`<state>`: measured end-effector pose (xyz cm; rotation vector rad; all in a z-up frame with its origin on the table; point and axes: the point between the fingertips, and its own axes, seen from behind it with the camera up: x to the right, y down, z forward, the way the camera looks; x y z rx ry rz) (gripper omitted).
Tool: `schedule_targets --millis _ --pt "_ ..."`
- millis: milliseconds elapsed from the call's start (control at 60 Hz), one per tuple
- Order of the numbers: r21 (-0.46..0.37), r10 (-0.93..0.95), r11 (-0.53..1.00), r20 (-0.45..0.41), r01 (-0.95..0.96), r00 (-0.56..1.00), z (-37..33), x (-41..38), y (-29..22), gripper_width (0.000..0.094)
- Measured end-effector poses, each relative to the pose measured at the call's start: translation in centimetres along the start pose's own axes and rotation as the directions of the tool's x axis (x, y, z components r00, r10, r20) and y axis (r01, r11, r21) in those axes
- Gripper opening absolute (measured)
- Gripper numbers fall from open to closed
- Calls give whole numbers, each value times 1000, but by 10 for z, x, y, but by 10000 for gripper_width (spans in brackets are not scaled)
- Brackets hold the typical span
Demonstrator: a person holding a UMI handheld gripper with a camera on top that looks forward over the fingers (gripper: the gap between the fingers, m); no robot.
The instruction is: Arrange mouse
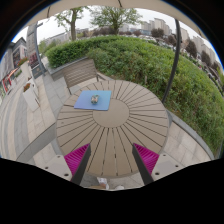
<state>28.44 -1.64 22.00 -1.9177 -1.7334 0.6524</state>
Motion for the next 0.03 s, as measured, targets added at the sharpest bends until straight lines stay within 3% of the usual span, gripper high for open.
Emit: schedule_targets --millis 33 --pt "6 3 1000 4 -3 1000 -4 3 3 859"
